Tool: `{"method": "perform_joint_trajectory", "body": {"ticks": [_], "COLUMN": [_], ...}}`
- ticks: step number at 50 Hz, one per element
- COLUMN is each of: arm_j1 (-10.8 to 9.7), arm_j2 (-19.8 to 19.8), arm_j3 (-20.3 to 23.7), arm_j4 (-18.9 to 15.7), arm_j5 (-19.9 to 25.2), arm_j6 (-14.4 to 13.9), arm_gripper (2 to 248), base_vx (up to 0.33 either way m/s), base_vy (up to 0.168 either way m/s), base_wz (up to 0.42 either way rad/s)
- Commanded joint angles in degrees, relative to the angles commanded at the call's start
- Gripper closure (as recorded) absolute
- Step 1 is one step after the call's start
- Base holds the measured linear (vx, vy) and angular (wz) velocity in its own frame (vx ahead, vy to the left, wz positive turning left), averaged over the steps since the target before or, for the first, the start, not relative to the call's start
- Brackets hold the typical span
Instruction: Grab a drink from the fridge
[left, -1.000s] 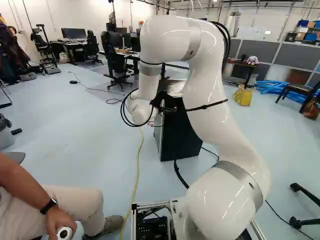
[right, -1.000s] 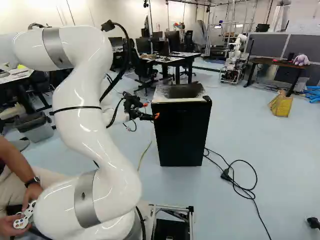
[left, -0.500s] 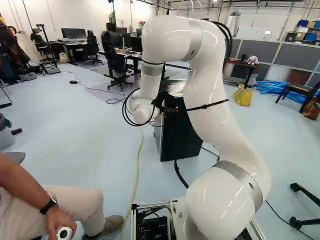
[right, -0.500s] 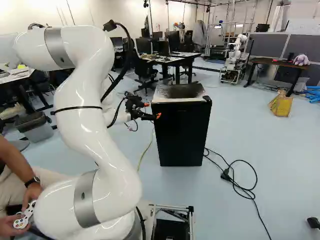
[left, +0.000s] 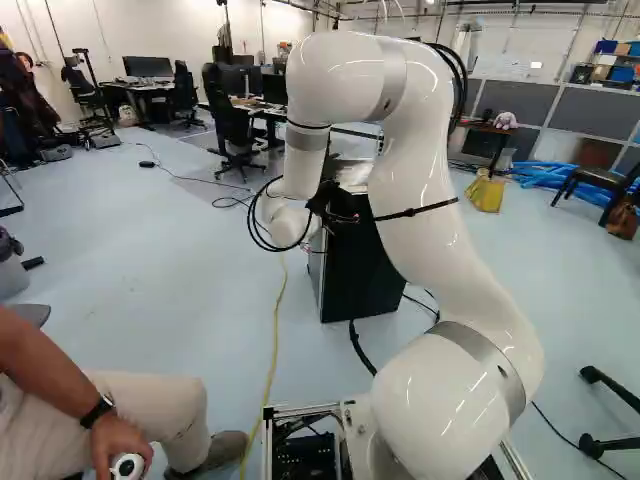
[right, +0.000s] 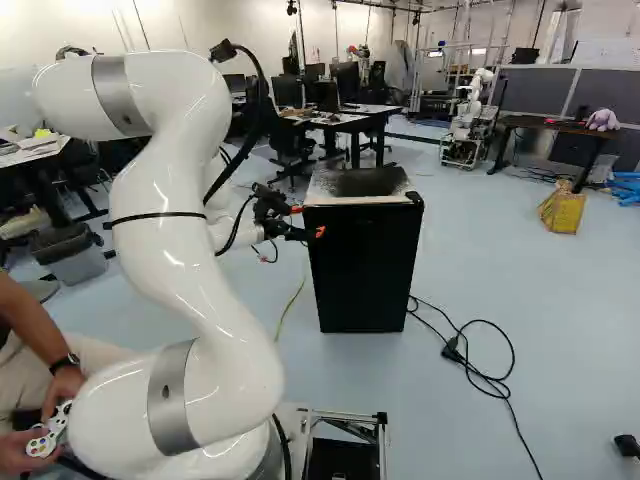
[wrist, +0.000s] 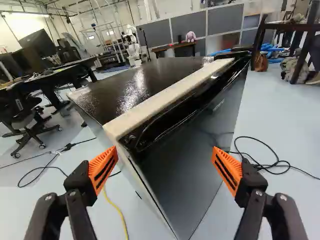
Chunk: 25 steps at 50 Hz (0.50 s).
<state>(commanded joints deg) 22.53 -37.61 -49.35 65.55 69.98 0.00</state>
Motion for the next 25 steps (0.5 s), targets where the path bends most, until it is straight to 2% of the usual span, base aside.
{"method": "perform_joint_trajectory", "body": {"ticks": [25], "arm_j1": [-0.34], "arm_j2": [0.85], "arm_j3": [1.40], "arm_j4": [0.00], "arm_j5": [0.00], "arm_j6": [0.00], "arm_gripper": [3], "base_vx": [0.000], "base_vy": [0.000], "base_wz": [0.000]}}
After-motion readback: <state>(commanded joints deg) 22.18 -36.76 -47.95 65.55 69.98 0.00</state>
